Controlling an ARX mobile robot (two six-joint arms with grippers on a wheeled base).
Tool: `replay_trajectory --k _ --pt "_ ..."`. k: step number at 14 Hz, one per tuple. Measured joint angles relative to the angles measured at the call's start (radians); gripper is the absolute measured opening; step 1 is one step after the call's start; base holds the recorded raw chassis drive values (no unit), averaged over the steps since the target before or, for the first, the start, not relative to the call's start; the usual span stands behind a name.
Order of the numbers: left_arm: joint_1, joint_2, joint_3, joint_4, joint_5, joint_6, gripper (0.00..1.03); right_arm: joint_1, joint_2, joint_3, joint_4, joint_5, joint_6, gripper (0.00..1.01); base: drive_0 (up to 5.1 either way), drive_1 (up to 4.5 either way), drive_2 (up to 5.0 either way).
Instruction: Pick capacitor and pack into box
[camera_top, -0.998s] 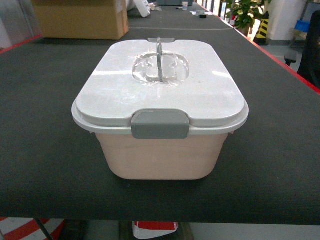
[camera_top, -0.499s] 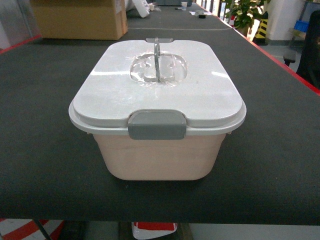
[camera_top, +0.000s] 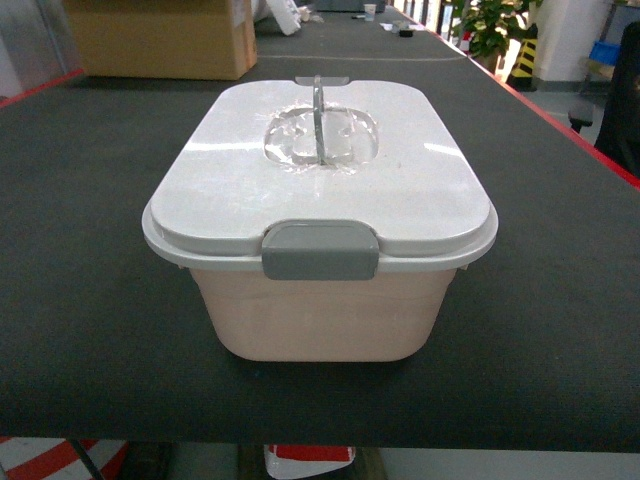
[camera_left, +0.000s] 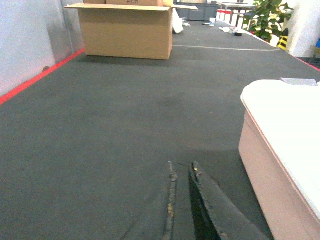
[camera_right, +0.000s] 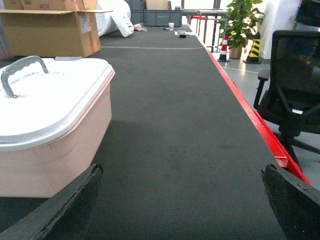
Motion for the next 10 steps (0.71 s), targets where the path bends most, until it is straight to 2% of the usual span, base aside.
replay_trajectory --k 1,2,3,4,10 --pt "0.002 -0.145 -0.122 -0.02 0.0 0.001 0.02 0.0 0.0 0.0 0.0 0.0 0.0 0.98 0.0 0.0 0.0" --pt "0.003 -0.295 -0.206 -0.089 -0.001 0.001 0.02 0.0 0.0 0.0 0.0 0.0 0.0 0.98 0.0 0.0 0.0" --pt "0.003 -0.407 -0.283 -0.093 -0.001 0.001 0.02 0.0 0.0 0.0 0.0 0.0 0.0 0.98 0.0 0.0 0.0" --pt "0.003 -0.463 -0.31 -0.187 0.0 0.001 0.02 0.0 0.0 0.0 0.0 0.0 0.0 0.98 0.0 0.0 0.0" --pt "0.003 -0.703 -0.311 -0.381 0.0 0.001 0.02 0.0 0.0 0.0 0.0 0.0 0.0 0.98 0.0 0.0 0.0"
